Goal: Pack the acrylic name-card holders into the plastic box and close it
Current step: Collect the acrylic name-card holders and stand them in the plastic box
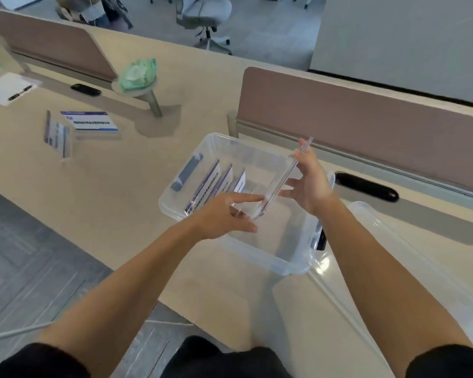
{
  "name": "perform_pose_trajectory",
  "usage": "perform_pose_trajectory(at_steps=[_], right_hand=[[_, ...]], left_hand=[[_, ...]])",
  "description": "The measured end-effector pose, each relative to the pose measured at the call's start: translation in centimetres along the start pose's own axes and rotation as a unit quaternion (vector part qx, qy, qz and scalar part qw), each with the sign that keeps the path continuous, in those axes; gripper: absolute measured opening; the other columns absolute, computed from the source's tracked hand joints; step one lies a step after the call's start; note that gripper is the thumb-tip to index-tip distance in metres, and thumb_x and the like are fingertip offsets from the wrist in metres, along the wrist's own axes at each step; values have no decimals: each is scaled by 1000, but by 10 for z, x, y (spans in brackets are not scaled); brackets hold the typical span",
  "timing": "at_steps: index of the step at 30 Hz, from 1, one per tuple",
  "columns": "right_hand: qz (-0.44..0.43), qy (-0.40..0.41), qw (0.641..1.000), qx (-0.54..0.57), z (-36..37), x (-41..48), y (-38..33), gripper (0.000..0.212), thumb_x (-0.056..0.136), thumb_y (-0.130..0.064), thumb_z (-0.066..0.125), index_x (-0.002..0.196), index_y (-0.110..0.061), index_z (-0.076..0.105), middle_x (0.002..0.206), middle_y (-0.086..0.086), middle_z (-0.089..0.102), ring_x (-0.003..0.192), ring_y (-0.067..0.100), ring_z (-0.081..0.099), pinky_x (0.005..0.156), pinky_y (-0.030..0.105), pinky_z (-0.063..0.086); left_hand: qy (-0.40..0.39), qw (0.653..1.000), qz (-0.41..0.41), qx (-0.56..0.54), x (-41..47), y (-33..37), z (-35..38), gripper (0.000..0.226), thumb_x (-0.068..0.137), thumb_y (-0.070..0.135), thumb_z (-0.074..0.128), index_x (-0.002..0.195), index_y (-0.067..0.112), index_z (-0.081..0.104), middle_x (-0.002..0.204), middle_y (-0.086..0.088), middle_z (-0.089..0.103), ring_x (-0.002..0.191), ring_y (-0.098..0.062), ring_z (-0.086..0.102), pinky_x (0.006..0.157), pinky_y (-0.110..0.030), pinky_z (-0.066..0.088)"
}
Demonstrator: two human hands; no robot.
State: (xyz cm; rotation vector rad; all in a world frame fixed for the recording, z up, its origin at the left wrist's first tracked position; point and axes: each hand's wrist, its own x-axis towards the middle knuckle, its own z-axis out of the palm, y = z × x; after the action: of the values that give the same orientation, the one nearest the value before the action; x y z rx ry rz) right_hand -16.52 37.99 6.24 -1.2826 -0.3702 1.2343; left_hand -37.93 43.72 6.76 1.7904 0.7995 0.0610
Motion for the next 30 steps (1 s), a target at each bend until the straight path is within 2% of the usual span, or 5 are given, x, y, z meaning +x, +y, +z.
perform_pose_trajectory(at_steps=[11, 15, 18, 23, 30], right_hand=[[-31, 129, 991, -14, 25, 48, 26, 67, 68, -43, 73, 131, -50, 51, 138, 8, 49, 110, 37, 52, 93, 63, 50], [-27, 166, 984, -63, 34, 46, 35, 60, 72, -39, 71, 129, -48, 54, 138, 8, 50, 111, 38, 52, 82, 54, 54], [-22, 163, 979, -120, 43, 48, 46, 64, 75, -35, 69, 136, -43, 50, 142, 3, 52, 121, 33, 54, 90, 57, 51], [6, 161, 973, -163, 50, 60, 67, 74, 65, -39, 74, 135, -42, 51, 150, 7, 44, 129, 34, 50, 95, 61, 48], [53, 162, 977, -125, 29, 84, 102, 67, 68, -29, 79, 130, -41, 56, 150, 2, 45, 129, 31, 49, 93, 56, 46]], left_hand=[[-100, 984, 50, 135, 68, -74, -89, 70, 78, 52, 73, 140, 32, 46, 136, 9, 52, 122, -13, 53, 105, -35, 43], [77, 911, 186, 360, 84, -115, -125, 59, 91, 66, 37, 116, 22, 67, 127, -9, 58, 121, -35, 50, 104, -46, 35], [138, 856, 184, 463, 97, -132, -142, 46, 86, 53, 43, 107, 21, 69, 132, -19, 51, 121, -45, 45, 102, -52, 35], [92, 903, 72, 414, 115, -141, -146, 68, 82, 66, 27, 134, 24, 38, 147, -23, 32, 135, -40, 30, 109, -48, 31], [133, 925, 65, 350, 109, -137, -143, 65, 92, 49, 51, 145, 18, 30, 151, -9, 34, 136, -33, 32, 111, -42, 30]])
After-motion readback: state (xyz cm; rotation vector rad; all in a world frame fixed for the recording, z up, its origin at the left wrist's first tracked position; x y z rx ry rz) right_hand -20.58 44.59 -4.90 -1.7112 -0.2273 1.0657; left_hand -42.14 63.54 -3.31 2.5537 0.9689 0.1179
